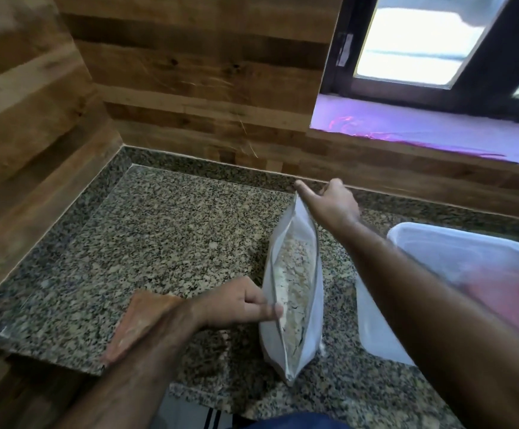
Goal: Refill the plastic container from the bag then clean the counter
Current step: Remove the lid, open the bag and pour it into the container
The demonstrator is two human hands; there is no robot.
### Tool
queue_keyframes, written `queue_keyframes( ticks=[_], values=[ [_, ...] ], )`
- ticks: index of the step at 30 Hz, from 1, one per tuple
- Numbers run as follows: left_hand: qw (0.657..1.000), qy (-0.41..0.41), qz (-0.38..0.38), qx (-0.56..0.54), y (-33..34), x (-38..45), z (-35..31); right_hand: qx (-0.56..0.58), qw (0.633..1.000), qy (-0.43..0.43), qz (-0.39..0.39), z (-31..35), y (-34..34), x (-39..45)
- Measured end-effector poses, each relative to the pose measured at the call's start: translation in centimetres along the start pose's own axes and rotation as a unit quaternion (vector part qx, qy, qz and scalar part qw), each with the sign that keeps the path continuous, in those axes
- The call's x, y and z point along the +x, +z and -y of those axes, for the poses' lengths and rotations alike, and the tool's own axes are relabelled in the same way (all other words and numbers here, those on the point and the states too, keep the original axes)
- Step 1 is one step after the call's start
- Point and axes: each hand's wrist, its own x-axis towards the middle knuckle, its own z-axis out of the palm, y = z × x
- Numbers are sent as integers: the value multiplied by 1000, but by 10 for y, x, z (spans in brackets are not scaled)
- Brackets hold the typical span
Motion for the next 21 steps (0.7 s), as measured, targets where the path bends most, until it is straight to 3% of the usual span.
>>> queue_keyframes(
  ticks=[4,6,11,17,21],
  values=[
    [987,-37,-141,-63,-7,11,2,-139,976,35,165,-5,0,-46],
    [982,-42,-170,-77,-7,19,3,-150,969,40,193,-6,5,-62],
    [987,-10,-153,-53,3,35,2,-160,968,42,191,3,17,-73],
    [991,43,-109,59,18,48,1,-223,959,55,167,8,25,-63],
    [991,57,-106,52,16,51,12,-213,963,70,151,-1,32,-59]
  ],
)
